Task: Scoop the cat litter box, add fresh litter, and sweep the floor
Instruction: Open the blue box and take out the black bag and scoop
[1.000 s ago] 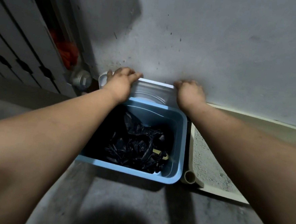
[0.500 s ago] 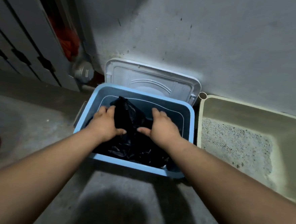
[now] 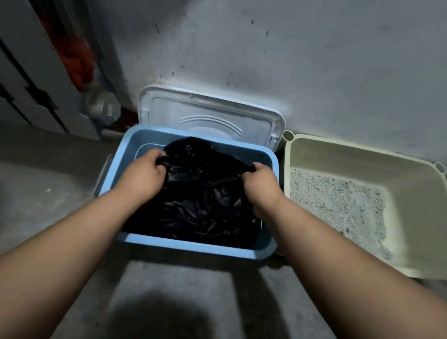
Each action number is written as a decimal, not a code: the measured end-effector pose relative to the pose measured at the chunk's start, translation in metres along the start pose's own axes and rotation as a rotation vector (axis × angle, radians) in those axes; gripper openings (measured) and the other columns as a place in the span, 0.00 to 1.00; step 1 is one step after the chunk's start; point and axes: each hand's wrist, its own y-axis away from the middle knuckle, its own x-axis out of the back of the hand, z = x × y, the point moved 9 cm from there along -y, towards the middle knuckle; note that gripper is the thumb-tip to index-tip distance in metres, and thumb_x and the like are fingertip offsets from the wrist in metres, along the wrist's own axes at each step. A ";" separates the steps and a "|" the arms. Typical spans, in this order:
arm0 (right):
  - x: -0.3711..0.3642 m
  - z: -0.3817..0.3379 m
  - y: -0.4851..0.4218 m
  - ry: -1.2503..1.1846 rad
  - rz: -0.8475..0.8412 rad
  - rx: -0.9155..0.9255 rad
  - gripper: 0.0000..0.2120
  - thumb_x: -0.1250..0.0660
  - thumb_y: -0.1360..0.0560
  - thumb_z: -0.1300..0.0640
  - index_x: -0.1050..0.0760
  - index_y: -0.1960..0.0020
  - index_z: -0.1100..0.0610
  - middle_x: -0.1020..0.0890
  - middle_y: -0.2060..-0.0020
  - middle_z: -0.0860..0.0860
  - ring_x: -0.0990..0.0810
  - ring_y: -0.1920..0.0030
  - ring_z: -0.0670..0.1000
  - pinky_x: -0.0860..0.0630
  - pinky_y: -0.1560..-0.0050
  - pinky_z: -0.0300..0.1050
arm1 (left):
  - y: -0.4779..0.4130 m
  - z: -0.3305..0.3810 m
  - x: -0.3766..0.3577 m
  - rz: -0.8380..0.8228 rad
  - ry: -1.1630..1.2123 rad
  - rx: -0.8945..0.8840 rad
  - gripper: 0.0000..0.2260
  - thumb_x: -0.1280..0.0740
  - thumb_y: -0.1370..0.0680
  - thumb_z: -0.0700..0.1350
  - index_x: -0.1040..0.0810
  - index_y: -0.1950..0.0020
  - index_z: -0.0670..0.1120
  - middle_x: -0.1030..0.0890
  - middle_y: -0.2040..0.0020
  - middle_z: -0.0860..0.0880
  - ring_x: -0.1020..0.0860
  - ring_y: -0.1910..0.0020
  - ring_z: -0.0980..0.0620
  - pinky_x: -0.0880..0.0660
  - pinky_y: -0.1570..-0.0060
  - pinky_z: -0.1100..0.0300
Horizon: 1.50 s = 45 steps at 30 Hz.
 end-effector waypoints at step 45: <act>0.355 0.385 0.100 0.723 -0.062 -0.441 0.19 0.42 0.21 0.53 0.33 0.33 0.61 0.33 0.36 0.60 0.31 0.37 0.62 0.32 0.37 0.47 | 0.239 0.107 -0.376 -0.694 -0.638 -0.026 0.25 0.34 0.25 0.51 0.36 0.33 0.41 0.28 0.37 0.41 0.28 0.38 0.42 0.32 0.39 0.57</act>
